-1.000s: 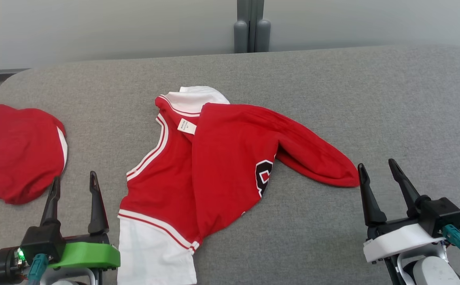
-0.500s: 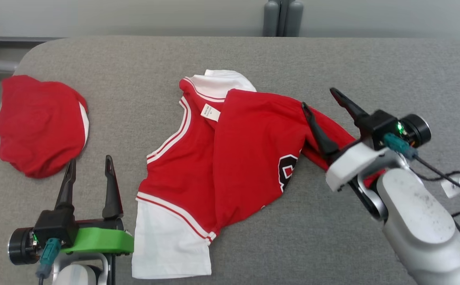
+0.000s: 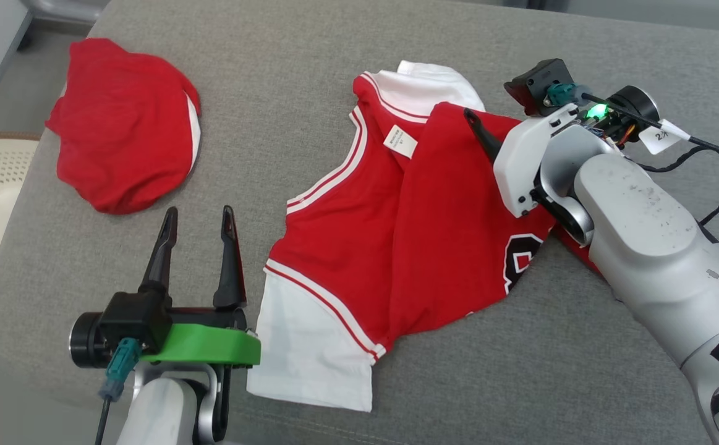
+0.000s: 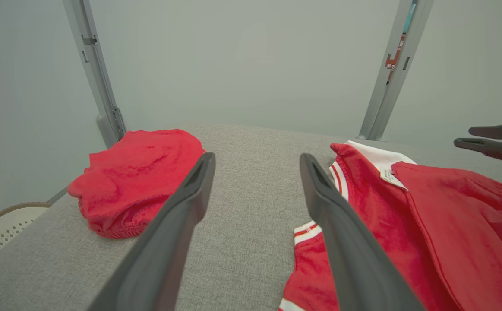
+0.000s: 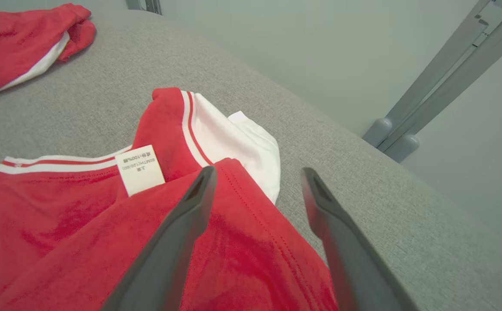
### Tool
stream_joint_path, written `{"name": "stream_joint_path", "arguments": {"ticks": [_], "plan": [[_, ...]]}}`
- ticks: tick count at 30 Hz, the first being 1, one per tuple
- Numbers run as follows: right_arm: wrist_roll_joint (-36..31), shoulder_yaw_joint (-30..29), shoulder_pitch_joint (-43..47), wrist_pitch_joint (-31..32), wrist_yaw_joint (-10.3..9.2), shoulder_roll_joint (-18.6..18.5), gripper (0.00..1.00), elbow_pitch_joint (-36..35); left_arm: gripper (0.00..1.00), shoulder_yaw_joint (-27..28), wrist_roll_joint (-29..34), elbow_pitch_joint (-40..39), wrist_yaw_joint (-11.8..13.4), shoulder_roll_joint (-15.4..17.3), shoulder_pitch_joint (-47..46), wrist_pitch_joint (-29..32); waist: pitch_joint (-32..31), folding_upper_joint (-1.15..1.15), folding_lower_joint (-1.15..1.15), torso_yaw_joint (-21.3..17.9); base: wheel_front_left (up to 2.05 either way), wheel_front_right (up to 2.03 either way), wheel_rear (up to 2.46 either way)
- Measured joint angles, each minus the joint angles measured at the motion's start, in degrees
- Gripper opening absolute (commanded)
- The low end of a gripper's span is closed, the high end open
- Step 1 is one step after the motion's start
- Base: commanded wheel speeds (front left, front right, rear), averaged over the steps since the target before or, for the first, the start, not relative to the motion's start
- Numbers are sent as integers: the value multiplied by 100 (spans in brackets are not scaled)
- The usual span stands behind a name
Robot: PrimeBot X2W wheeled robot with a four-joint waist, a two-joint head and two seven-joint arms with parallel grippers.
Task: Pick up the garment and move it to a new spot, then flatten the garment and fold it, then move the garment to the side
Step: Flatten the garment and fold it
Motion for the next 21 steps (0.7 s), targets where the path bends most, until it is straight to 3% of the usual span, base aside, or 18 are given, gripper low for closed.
{"name": "stream_joint_path", "arguments": {"ticks": [7,14,15,17,21], "plan": [[393,535,-353,143,0,-157,100,826,100,-212,-90,-4,86,-1,-92,0,301,0,0,326,0,0,0],[851,1077,-439,287,0,-187,100,1147,100,-209,-90,11,126,-1,-117,0,406,0,0,325,0,0,0],[937,1134,-440,310,0,-181,80,1165,100,-209,-90,11,127,-2,-125,0,402,0,0,313,0,0,0],[1112,1255,-446,350,0,-169,0,1198,100,-212,-90,14,127,-2,-142,0,390,0,0,288,0,0,0],[1271,1360,-476,-43,2,-171,0,1246,100,-158,-54,15,126,-2,-147,0,361,0,0,214,0,0,0]]}}
